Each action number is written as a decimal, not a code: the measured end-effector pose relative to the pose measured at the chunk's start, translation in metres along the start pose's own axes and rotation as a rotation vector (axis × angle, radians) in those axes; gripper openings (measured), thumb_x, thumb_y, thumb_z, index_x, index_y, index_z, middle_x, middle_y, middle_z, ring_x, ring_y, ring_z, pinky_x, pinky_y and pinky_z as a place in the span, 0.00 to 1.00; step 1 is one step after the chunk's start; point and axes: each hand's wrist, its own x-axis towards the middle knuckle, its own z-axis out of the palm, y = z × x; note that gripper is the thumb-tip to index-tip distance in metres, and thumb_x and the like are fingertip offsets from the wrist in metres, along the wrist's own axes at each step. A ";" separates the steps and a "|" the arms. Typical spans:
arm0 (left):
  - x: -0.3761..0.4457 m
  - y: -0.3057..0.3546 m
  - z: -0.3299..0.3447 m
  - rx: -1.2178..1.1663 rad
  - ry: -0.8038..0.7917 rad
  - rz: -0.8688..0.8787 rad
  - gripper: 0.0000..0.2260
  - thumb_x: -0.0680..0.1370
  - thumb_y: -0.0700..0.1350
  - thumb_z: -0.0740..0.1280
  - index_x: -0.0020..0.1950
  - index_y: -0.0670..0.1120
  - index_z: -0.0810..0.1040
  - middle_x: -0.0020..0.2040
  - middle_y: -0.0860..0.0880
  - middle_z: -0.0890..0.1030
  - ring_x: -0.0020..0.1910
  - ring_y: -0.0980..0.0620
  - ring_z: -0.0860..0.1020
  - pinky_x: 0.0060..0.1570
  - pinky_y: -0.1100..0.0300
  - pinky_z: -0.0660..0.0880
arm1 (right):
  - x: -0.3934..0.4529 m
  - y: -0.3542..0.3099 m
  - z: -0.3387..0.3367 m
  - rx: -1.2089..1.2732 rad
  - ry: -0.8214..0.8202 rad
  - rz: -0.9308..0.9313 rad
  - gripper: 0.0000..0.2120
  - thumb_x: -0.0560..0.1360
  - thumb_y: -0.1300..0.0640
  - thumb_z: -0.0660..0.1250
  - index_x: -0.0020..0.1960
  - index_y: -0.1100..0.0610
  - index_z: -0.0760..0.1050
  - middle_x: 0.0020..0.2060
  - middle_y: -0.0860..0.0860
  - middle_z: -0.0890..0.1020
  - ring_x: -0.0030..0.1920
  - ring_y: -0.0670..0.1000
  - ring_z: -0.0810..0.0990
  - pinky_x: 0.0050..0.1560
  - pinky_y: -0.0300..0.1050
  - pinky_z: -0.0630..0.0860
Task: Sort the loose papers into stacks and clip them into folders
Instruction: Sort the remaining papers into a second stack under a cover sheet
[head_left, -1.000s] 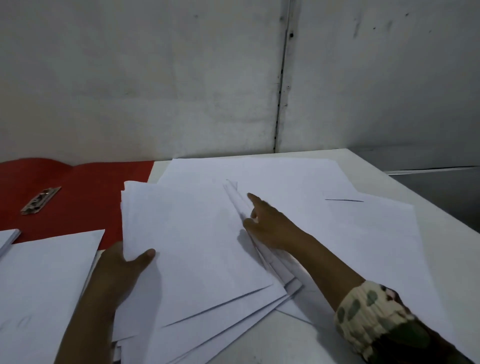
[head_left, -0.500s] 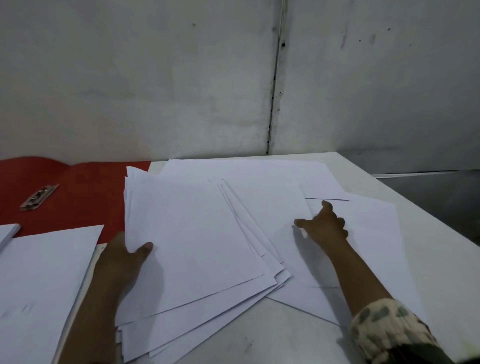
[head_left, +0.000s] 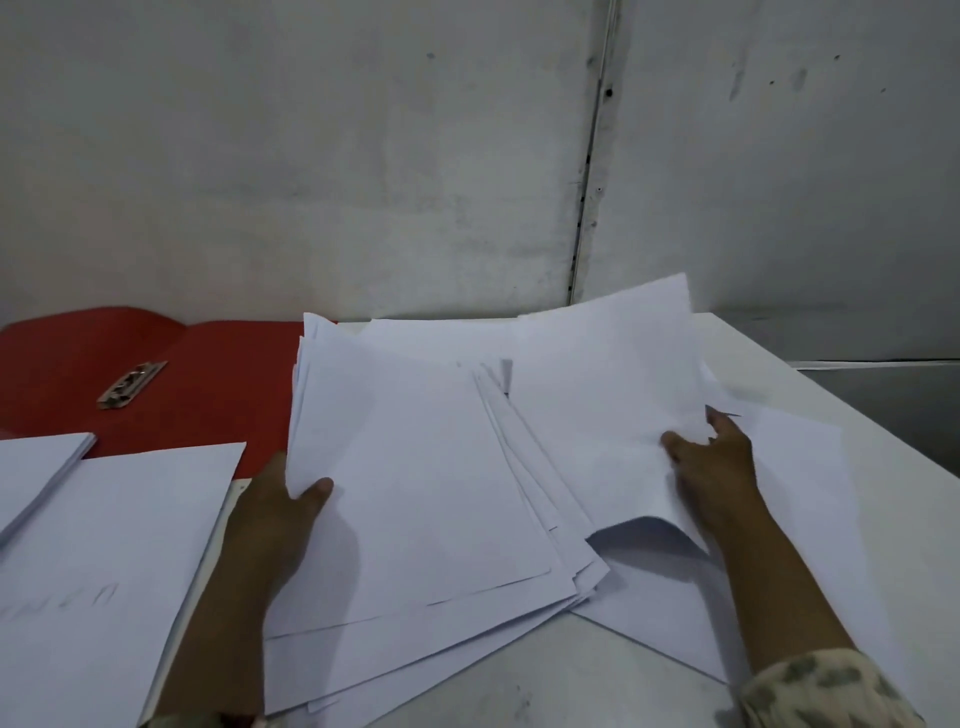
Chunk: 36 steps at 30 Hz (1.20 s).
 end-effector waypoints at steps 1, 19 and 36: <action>0.000 0.000 -0.001 0.000 -0.001 0.000 0.18 0.77 0.43 0.65 0.65 0.41 0.69 0.61 0.40 0.76 0.59 0.38 0.74 0.57 0.50 0.69 | 0.003 0.003 -0.001 0.041 0.063 0.022 0.23 0.74 0.65 0.65 0.69 0.61 0.67 0.61 0.57 0.77 0.58 0.58 0.77 0.57 0.42 0.70; -0.004 0.001 -0.004 0.087 -0.012 0.021 0.19 0.77 0.44 0.64 0.67 0.43 0.69 0.62 0.40 0.76 0.60 0.38 0.74 0.58 0.48 0.69 | 0.001 -0.001 0.023 0.140 0.138 0.070 0.19 0.75 0.63 0.62 0.65 0.62 0.68 0.59 0.56 0.77 0.54 0.54 0.76 0.53 0.40 0.68; -0.012 0.011 0.005 0.023 -0.117 -0.019 0.29 0.77 0.59 0.56 0.72 0.43 0.64 0.71 0.42 0.68 0.69 0.42 0.66 0.68 0.46 0.62 | -0.040 -0.005 0.070 -0.662 -0.487 -0.360 0.19 0.81 0.47 0.52 0.32 0.52 0.59 0.35 0.50 0.72 0.41 0.54 0.70 0.41 0.45 0.64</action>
